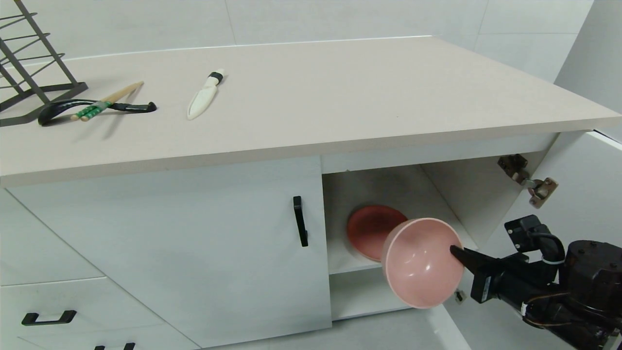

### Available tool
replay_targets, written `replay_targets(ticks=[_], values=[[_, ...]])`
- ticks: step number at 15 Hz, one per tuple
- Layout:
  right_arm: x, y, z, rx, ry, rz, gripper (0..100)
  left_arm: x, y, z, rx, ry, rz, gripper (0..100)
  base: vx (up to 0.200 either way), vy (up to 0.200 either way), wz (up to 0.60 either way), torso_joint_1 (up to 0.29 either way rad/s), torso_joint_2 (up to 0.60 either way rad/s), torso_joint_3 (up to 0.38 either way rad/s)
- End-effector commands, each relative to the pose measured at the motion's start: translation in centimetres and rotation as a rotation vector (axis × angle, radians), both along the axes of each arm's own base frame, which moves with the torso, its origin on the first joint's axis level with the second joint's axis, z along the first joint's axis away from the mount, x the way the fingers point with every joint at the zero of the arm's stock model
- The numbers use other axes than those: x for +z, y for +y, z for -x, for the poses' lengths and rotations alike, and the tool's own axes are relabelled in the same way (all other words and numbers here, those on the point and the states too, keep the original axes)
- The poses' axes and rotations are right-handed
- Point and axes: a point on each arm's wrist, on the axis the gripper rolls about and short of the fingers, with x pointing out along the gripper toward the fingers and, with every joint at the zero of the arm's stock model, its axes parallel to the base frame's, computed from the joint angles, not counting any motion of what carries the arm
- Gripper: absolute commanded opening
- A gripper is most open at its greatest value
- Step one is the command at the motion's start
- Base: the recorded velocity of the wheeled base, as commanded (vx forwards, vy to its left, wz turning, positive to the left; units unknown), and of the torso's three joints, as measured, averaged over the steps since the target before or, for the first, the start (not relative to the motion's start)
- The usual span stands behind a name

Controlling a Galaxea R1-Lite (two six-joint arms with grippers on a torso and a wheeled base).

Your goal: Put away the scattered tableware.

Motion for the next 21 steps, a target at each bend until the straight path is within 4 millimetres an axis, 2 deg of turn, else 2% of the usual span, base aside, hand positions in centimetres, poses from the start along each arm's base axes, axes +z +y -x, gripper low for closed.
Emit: replay_targets(ticks=[1,3,6,10,16,21], values=[[-1.1,0.2,-0.5,-0.001,0.040,0.017,0,0.0,0.2,0.0,0.074,-0.010,-0.036,100,0.000,0.000,0.00,0.000,0.00,0.000],[-1.1,0.3,-0.6,0.002,0.039,0.017,0,-0.5,0.2,0.0,0.088,0.037,-0.006,100,0.000,0.000,0.00,0.000,0.00,0.000],[-0.5,0.9,-1.8,0.007,-0.010,-0.003,0,-0.5,0.2,0.0,0.089,0.038,-0.002,100,0.000,0.000,0.00,0.000,0.00,0.000],[-0.9,1.3,-2.7,0.006,-0.007,-0.001,0,-0.5,0.2,0.0,0.087,0.039,0.010,100,0.000,0.000,0.00,0.000,0.00,0.000],[-1.6,2.2,-5.6,-0.007,-0.033,-0.014,0,-0.5,0.3,0.0,0.112,0.048,0.057,100,0.000,0.000,0.00,0.000,0.00,0.000],[-1.2,2.9,-8.0,-0.011,-0.097,-0.040,0,-0.5,0.3,0.0,0.114,0.051,0.057,100,0.000,0.000,0.00,0.000,0.00,0.000]])
